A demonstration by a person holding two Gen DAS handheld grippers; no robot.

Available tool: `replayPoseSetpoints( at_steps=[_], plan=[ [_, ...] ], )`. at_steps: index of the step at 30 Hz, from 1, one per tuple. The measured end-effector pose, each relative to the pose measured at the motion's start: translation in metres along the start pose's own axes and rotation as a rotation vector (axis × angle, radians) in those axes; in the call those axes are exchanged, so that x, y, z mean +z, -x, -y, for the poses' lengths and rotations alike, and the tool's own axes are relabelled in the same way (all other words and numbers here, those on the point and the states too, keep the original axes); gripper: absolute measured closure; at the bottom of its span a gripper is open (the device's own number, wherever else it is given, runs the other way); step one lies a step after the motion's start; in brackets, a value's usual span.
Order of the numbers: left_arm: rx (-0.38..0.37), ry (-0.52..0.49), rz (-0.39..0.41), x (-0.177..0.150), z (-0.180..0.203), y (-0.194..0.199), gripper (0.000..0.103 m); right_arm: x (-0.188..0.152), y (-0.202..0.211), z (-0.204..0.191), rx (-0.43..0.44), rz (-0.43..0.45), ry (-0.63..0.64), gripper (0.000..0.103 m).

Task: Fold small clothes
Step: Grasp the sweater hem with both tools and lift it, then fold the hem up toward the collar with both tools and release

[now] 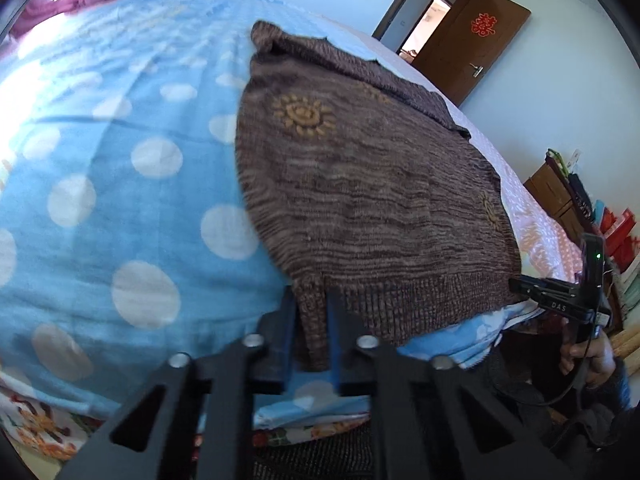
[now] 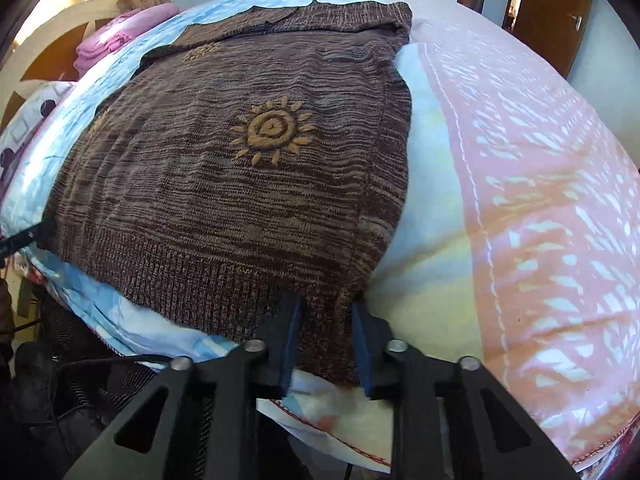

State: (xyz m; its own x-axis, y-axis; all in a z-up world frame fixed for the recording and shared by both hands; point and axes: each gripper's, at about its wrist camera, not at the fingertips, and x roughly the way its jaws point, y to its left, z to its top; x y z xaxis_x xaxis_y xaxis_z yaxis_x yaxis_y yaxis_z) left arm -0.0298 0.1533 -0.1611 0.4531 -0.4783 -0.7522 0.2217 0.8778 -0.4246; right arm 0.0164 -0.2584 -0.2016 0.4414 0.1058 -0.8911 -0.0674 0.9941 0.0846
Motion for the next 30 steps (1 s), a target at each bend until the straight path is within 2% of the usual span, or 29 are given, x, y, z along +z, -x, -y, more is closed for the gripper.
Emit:
replayPoseSetpoints(
  at_steps=[1, 7, 10, 13, 18, 23, 27, 30],
  plan=[
    [-0.011, 0.014, 0.004, -0.001, -0.002, 0.000, 0.092, 0.001, 0.003, 0.006, 0.038, 0.004, -0.034, 0.095],
    [-0.069, 0.074, 0.013, 0.005, -0.008, 0.008, 0.094, 0.011, 0.030, 0.024, 0.245, 0.065, -0.162, 0.096],
    [-0.108, 0.091, 0.024, 0.021, -0.005, 0.014, 0.094, 0.030, 0.044, 0.029, 0.336, 0.116, -0.201, 0.097],
    [-0.124, 0.062, 0.045, 0.050, 0.005, 0.019, 0.094, 0.058, 0.053, 0.037, 0.414, 0.171, -0.250, 0.097],
    [-0.121, 0.038, 0.077, 0.110, 0.014, 0.012, 0.094, 0.115, 0.047, 0.051, 0.406, 0.232, -0.303, 0.097],
    [-0.042, 0.044, 0.063, 0.163, 0.007, -0.023, 0.094, 0.161, 0.012, 0.072, 0.341, 0.245, -0.394, 0.098],
    [0.018, 0.042, 0.025, 0.189, -0.001, -0.056, 0.094, 0.179, -0.022, 0.083, 0.274, 0.235, -0.407, 0.098],
    [0.025, 0.061, 0.000, 0.201, -0.012, -0.064, 0.087, 0.176, -0.023, 0.086, 0.260, 0.266, -0.433, 0.098]
  ],
)
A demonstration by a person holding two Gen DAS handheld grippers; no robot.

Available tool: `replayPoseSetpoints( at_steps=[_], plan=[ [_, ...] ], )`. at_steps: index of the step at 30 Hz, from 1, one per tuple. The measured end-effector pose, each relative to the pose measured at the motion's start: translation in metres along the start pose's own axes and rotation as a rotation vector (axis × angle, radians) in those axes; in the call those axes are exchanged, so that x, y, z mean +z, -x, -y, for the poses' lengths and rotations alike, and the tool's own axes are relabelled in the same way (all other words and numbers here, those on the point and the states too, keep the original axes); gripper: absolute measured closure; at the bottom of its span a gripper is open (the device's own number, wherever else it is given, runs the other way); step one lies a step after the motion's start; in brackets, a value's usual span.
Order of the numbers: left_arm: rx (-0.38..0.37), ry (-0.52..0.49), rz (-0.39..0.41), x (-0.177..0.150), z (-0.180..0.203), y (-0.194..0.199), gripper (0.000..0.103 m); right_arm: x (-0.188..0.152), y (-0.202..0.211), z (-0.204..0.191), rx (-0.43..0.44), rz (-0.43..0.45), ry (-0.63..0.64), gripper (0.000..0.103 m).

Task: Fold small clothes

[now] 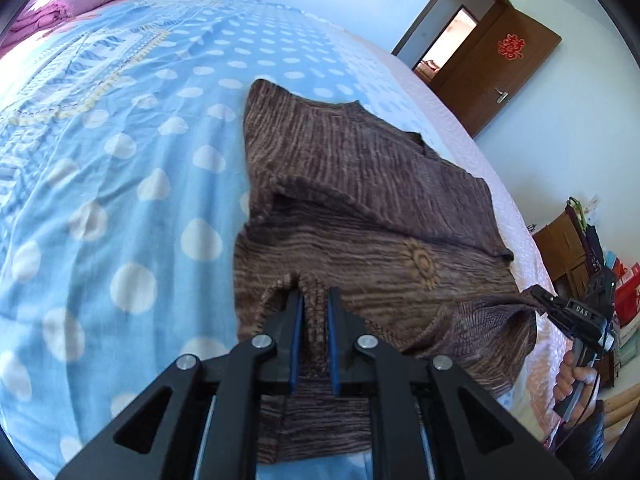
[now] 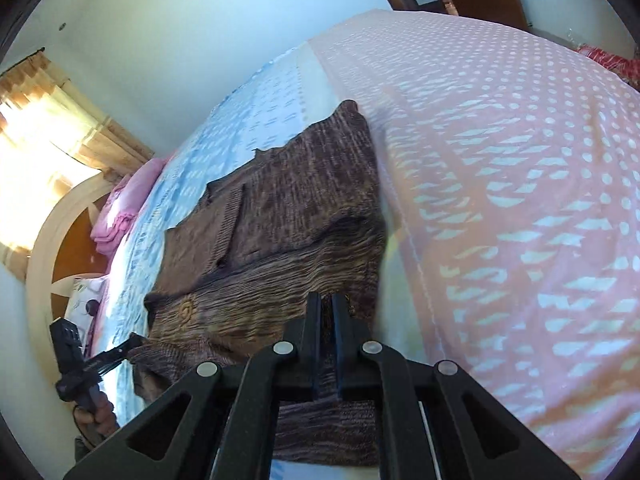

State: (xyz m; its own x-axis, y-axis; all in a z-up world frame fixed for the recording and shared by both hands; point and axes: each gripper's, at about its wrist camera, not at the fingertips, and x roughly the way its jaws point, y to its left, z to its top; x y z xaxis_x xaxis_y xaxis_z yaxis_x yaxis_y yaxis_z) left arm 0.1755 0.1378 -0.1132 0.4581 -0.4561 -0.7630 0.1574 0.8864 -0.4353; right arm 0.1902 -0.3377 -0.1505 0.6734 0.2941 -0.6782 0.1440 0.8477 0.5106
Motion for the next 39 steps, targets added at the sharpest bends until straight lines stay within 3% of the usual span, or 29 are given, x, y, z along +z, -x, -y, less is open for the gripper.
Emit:
replayPoseSetpoints(
  at_steps=[1, 2, 3, 4, 5, 6, 7, 10, 16, 20, 24, 26, 27, 29, 32, 35, 39],
  plan=[
    [-0.008, 0.009, -0.007, 0.003, -0.004, 0.001, 0.076, -0.001, 0.005, 0.001, 0.006, 0.027, -0.009, 0.097],
    [-0.011, 0.012, -0.002, 0.006, -0.009, 0.005, 0.056, -0.001, 0.010, 0.002, 0.004, 0.054, -0.011, 0.096],
    [-0.006, 0.005, 0.020, 0.007, -0.013, 0.012, 0.044, 0.000, 0.017, 0.005, -0.002, 0.078, -0.010, 0.092],
    [0.006, -0.009, 0.050, 0.007, -0.016, 0.020, 0.024, 0.000, 0.021, 0.004, -0.001, 0.098, -0.006, 0.080],
    [0.015, -0.031, 0.084, 0.006, -0.019, 0.029, 0.017, -0.002, 0.032, 0.003, 0.008, 0.135, 0.002, 0.072],
    [0.015, -0.053, 0.106, 0.006, -0.022, 0.035, 0.016, -0.003, 0.040, 0.001, 0.010, 0.166, 0.012, 0.055],
    [0.019, -0.081, 0.123, 0.006, -0.025, 0.042, 0.016, -0.007, 0.050, -0.002, 0.004, 0.203, 0.032, 0.049],
    [0.063, -0.210, 0.150, 0.001, -0.030, 0.055, 0.016, -0.013, 0.065, -0.013, -0.032, 0.225, 0.101, 0.049],
    [0.159, -0.634, 0.091, -0.017, -0.003, 0.041, 0.016, -0.024, 0.074, -0.026, -0.062, 0.207, 0.168, 0.049],
    [0.146, -0.814, 0.039, -0.012, 0.021, 0.011, 0.016, -0.029, 0.070, -0.027, -0.069, 0.191, 0.162, 0.049],
    [0.047, -0.860, -0.007, 0.000, 0.039, -0.025, 0.022, -0.032, 0.074, -0.024, -0.076, 0.187, 0.145, 0.049],
    [0.003, -0.870, -0.039, 0.002, 0.044, -0.040, 0.044, -0.033, 0.078, -0.022, -0.086, 0.190, 0.143, 0.049],
    [-0.029, -0.851, -0.046, 0.004, 0.042, -0.043, 0.047, -0.034, 0.079, -0.021, -0.090, 0.192, 0.141, 0.049],
    [-0.108, -0.759, -0.051, 0.010, 0.035, -0.043, 0.068, -0.035, 0.082, -0.017, -0.098, 0.198, 0.131, 0.049],
    [-0.163, -0.603, -0.050, 0.021, 0.019, -0.046, 0.080, -0.033, 0.080, -0.009, -0.104, 0.201, 0.102, 0.049],
    [-0.184, -0.513, -0.045, 0.024, 0.009, -0.043, 0.085, -0.032, 0.074, -0.006, -0.111, 0.188, 0.110, 0.049],
    [-0.164, -0.520, -0.043, 0.018, 0.011, -0.041, 0.086, -0.036, 0.064, -0.023, -0.212, 0.165, 0.304, 0.049]
  ],
)
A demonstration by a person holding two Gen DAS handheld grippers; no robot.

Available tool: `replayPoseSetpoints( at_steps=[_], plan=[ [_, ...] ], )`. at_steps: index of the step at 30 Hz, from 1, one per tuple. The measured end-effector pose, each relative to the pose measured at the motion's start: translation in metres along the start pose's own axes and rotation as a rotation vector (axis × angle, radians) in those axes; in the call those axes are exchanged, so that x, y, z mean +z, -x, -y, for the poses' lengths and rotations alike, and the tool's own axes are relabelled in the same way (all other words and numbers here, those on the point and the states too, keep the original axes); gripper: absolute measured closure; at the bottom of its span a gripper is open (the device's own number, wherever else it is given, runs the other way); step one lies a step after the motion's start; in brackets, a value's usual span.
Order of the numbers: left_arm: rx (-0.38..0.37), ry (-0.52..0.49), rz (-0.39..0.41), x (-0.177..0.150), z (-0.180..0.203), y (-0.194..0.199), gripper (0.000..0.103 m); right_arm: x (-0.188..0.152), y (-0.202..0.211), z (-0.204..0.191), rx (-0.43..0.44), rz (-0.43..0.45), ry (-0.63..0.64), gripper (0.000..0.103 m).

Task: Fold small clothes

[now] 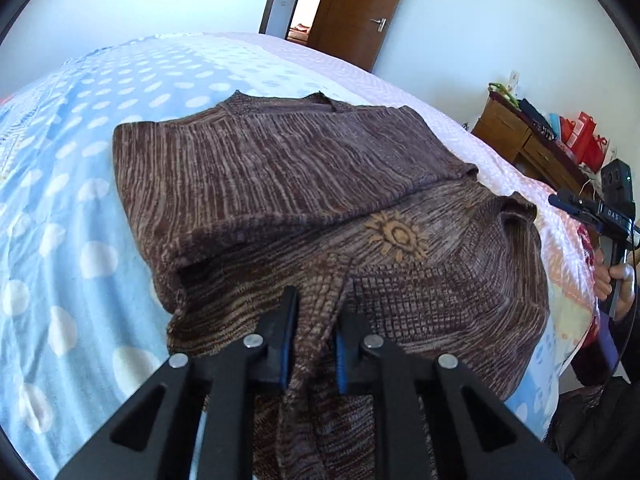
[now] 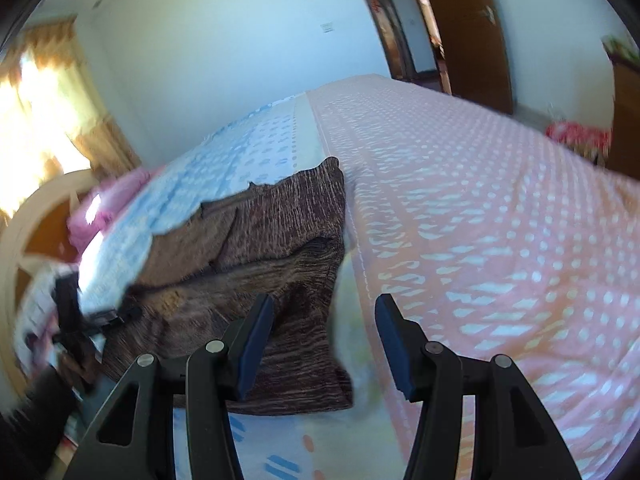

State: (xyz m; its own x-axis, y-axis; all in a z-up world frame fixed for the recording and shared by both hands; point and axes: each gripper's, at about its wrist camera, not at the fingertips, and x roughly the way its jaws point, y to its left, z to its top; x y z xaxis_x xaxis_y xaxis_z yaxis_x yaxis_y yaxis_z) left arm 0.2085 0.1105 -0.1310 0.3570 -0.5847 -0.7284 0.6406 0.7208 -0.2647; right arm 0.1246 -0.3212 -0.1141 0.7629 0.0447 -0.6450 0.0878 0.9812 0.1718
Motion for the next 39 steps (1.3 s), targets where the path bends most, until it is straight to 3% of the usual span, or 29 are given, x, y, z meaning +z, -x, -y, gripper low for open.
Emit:
replayPoseSetpoints(
  at_steps=[6, 9, 12, 17, 18, 19, 24, 27, 29, 31, 32, 38, 39],
  plan=[
    [0.016, 0.004, -0.001, 0.000, 0.004, -0.004, 0.079, -0.014, -0.030, -0.041, -0.070, -0.112, 0.463, 0.049],
    [0.026, 0.002, 0.000, 0.004, 0.004, -0.007, 0.079, -0.015, -0.047, -0.054, -0.085, -0.130, 0.630, 0.049],
    [0.025, 0.006, -0.002, 0.004, 0.004, -0.008, 0.078, -0.002, -0.067, -0.064, -0.068, -0.130, 0.720, 0.049],
    [0.033, -0.002, -0.005, 0.004, 0.005, -0.009, 0.077, 0.013, -0.102, -0.077, 0.065, -0.222, 0.782, 0.049],
    [0.035, -0.004, -0.004, 0.005, 0.006, -0.009, 0.077, 0.014, -0.108, -0.077, 0.072, -0.239, 0.776, 0.065],
    [0.040, -0.007, -0.002, 0.004, 0.007, -0.009, 0.077, 0.016, -0.116, -0.074, 0.068, -0.266, 0.741, 0.100],
    [0.051, -0.017, 0.013, 0.003, 0.008, -0.008, 0.081, 0.034, -0.111, -0.028, 0.154, -0.238, 0.368, 0.099],
    [0.040, -0.009, 0.011, 0.003, 0.006, -0.009, 0.081, 0.035, -0.099, -0.015, 0.181, -0.201, 0.269, 0.097],
    [0.035, -0.004, 0.010, 0.004, 0.005, -0.009, 0.080, 0.036, -0.094, -0.015, 0.170, -0.195, 0.277, 0.085],
    [0.040, -0.008, 0.011, 0.003, 0.006, -0.009, 0.080, 0.037, -0.092, -0.022, 0.146, -0.175, 0.321, 0.040],
    [0.043, -0.009, 0.011, 0.003, 0.007, -0.008, 0.079, 0.036, -0.091, -0.027, 0.139, -0.158, 0.343, 0.037],
    [0.048, -0.011, 0.011, 0.003, 0.007, -0.008, 0.079, 0.029, -0.114, -0.044, 0.137, -0.205, 0.439, 0.040],
    [0.045, -0.008, 0.010, 0.003, 0.007, -0.008, 0.078, 0.024, -0.120, -0.049, 0.118, -0.226, 0.472, 0.055]
  ],
)
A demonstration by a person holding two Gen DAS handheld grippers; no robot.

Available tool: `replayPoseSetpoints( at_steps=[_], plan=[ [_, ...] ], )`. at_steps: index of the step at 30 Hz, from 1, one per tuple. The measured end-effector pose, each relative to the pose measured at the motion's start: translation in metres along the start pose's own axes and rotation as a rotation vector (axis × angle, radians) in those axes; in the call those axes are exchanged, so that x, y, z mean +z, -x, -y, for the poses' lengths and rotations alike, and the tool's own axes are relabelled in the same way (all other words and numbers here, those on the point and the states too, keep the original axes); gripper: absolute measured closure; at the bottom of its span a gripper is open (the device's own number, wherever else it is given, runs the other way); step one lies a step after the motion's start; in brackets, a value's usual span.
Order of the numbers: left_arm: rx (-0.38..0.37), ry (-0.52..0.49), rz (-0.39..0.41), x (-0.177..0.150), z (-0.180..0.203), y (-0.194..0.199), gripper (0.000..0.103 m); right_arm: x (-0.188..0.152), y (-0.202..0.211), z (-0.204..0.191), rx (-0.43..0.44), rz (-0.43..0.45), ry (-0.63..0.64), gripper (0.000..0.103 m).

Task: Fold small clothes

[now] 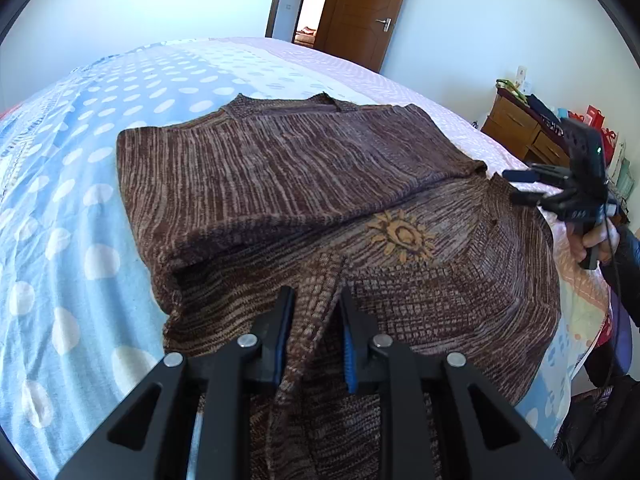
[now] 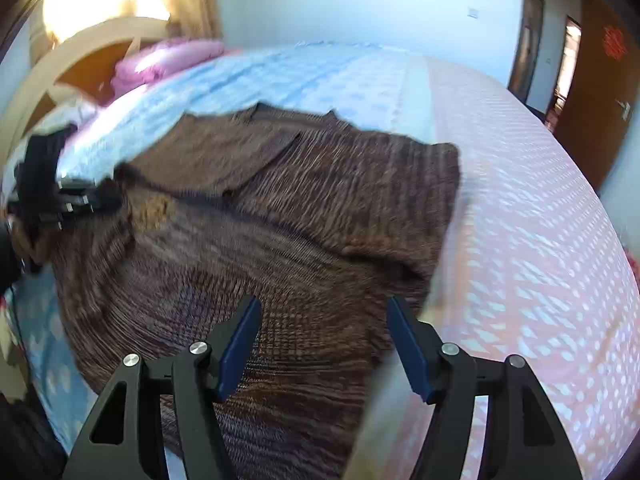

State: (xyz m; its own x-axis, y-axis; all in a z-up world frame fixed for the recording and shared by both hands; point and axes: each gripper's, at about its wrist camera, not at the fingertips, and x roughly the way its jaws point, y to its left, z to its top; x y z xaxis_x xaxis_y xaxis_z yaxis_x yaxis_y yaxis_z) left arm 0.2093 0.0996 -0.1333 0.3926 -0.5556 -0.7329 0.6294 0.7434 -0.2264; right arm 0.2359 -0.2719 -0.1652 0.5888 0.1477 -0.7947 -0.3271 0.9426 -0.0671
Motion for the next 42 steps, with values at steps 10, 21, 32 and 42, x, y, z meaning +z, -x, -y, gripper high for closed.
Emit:
replayPoseSetpoints(
  at_steps=[10, 21, 32, 42],
  plan=[
    [0.073, -0.038, 0.031, -0.001, 0.019, 0.007, 0.095, 0.000, 0.060, -0.013, -0.076, 0.156, -0.072, 0.098],
    [0.070, 0.093, 0.260, 0.006, 0.028, 0.082, 0.097, 0.019, 0.119, -0.019, -0.149, 0.355, -0.142, 0.098],
    [0.134, 0.300, 0.279, 0.020, -0.013, 0.065, 0.098, 0.031, 0.097, -0.009, -0.207, 0.328, -0.156, 0.098],
    [0.211, 0.186, 0.108, 0.012, -0.011, 0.038, 0.057, 0.020, 0.085, -0.007, -0.201, 0.280, -0.172, 0.098]
  ],
)
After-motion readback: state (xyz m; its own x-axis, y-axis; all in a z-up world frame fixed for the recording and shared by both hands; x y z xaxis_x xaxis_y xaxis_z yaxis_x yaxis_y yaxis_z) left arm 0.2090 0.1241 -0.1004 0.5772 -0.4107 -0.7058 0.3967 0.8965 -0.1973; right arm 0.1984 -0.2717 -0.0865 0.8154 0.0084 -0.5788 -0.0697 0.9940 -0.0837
